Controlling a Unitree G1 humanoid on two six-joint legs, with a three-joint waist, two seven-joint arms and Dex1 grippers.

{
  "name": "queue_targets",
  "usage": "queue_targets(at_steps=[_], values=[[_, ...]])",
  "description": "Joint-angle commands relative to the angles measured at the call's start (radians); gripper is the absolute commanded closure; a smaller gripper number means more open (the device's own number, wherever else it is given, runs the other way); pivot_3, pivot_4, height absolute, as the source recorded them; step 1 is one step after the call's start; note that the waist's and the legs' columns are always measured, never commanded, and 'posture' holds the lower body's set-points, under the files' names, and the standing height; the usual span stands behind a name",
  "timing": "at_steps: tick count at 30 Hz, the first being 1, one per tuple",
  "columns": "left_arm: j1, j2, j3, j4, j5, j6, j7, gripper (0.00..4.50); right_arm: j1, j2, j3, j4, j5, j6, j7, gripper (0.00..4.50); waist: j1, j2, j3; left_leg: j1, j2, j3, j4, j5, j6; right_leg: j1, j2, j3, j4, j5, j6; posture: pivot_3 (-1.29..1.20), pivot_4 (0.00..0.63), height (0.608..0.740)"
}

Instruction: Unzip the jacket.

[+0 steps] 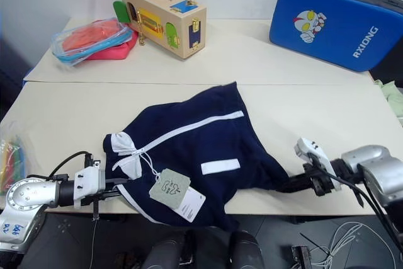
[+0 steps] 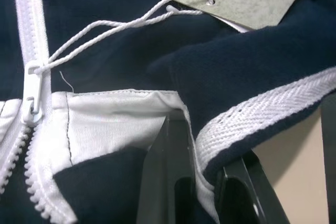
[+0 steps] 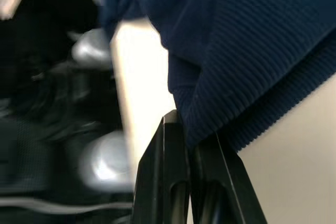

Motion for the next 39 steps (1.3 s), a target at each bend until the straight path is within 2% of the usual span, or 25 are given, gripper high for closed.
queue_targets(at_steps=[1,5,7,8,10,13,15,19,21,22,26,29,31,37,39], values=[[-0.030,0.024,-0.022,0.051,-0.004,-0.070,-0.064,4.49,0.146,-0.076,-0.078,-0.191,0.115,0.079,0.076,4.46,0.000,0.000,0.000,0.000,0.000,0.000,0.000,0.000,0.000,0.000,0.000,0.000,0.000,0.000,0.000,0.00,0.150,0.740],[-0.074,0.030,-0.028,0.122,-0.003,-0.140,-0.096,4.49,0.280,-0.073,-0.129,-0.331,0.159,0.100,0.006,4.46,-0.003,0.000,0.000,0.000,0.000,0.000,0.000,0.000,0.000,0.000,0.000,0.000,0.000,0.000,0.000,0.00,0.150,0.740],[-0.062,0.054,-0.012,0.115,-0.031,-0.099,-0.116,4.49,0.273,0.041,-0.142,-0.316,0.106,0.018,-0.105,4.46,-0.005,-0.003,-0.001,0.000,0.000,0.000,0.000,0.000,0.000,0.000,0.000,0.000,0.000,0.000,0.000,0.00,0.150,0.740],[-0.038,0.074,0.001,0.085,-0.062,-0.032,-0.124,4.17,0.261,0.083,-0.159,-0.294,0.100,0.018,-0.160,4.27,-0.007,-0.006,-0.002,0.000,0.001,0.000,0.000,0.000,0.000,0.000,0.001,0.000,0.000,0.000,0.000,0.00,0.150,0.740],[0.010,0.106,0.033,0.023,-0.109,0.071,-0.118,3.59,0.249,0.107,-0.182,-0.255,0.105,0.017,-0.144,3.84,-0.011,-0.006,-0.001,0.001,0.002,0.000,0.000,0.000,-0.001,0.000,0.002,0.000,0.001,0.000,0.000,0.00,0.150,0.740],[0.095,0.150,0.091,-0.077,-0.183,0.209,-0.112,2.63,0.253,0.075,-0.214,-0.216,0.105,0.015,-0.075,2.80,-0.007,-0.004,0.001,0.000,0.001,0.000,0.000,0.000,0.000,0.000,0.001,0.001,0.000,0.000,0.000,0.00,0.150,0.740],[0.168,0.171,0.154,-0.120,-0.211,0.260,-0.116,2.02,0.241,0.042,-0.271,-0.170,0.150,0.087,-0.065,2.11,-0.006,-0.004,0.001,0.000,0.001,0.000,0.000,0.000,0.000,0.000,0.001,0.001,0.000,0.000,0.000,0.00,0.150,0.740],[0.272,0.168,0.291,-0.169,-0.289,0.374,-0.106,0.78,0.212,-0.025,-0.354,-0.044,0.157,0.148,-0.011,0.75,-0.005,-0.004,0.001,0.000,0.001,-0.001,0.001,0.000,0.001,0.001,0.001,0.001,0.000,0.000,0.000,0.00,0.150,0.740],[0.303,0.169,0.362,-0.173,-0.334,0.451,-0.098,0.77,0.147,-0.033,-0.379,0.069,0.137,0.148,-0.013,0.09,-0.006,-0.004,0.001,0.000,0.001,-0.001,0.001,0.000,0.001,0.001,0.001,0.001,0.000,0.000,0.000,0.00,0.150,0.740],[0.300,0.170,0.386,-0.174,-0.355,0.493,-0.084,0.77,0.102,-0.023,-0.383,0.120,0.126,0.134,-0.020,0.04,-0.006,-0.004,0.001,0.000,0.001,-0.001,0.001,0.000,0.001,0.001,0.001,0.001,0.000,0.000,0.000,0.00,0.150,0.740],[0.086,0.090,0.390,-0.141,-0.410,0.584,0.115,0.02,-0.172,0.156,-0.349,0.307,-0.018,-0.121,-0.160,0.00,-0.007,-0.004,0.001,0.001,0.001,-0.001,0.002,0.001,-0.001,0.001,0.001,0.001,0.002,0.000,-0.001,0.00,0.150,0.740],[-0.083,0.048,0.281,-0.051,-0.266,0.541,0.236,0.02,-0.358,0.312,-0.253,0.403,-0.158,-0.223,-0.274,0.00,-0.012,-0.003,0.000,0.001,0.001,0.000,0.001,0.002,-0.003,0.000,0.002,0.001,0.004,0.001,-0.001,0.00,0.150,0.740],[-0.168,0.031,0.224,0.009,-0.211,0.557,0.297,0.02,-0.432,0.375,-0.197,0.463,-0.239,-0.267,-0.309,0.00,-0.011,-0.003,0.000,0.001,0.000,0.002,-0.001,0.004,-0.003,-0.002,0.003,0.001,0.004,0.001,-0.001,0.00,0.150,0.740],[-0.335,-0.009,0.096,0.141,-0.156,0.591,0.295,0.02,-0.613,0.509,-0.115,0.665,-0.366,-0.326,-0.351,0.00,-0.010,-0.003,0.000,-0.003,-0.001,0.004,0.000,0.005,-0.001,-0.003,0.009,-0.001,0.004,0.001,-0.001,0.00,0.150,0.740],[-0.368,-0.019,0.061,0.167,-0.151,0.600,0.278,0.02,-0.653,0.542,-0.104,0.715,-0.377,-0.328,-0.317,0.00,-0.009,-0.004,0.000,-0.003,-0.001,0.004,0.001,0.006,0.000,-0.002,0.009,-0.001,0.004,0.001,0.000,0.00,0.150,0.740]])
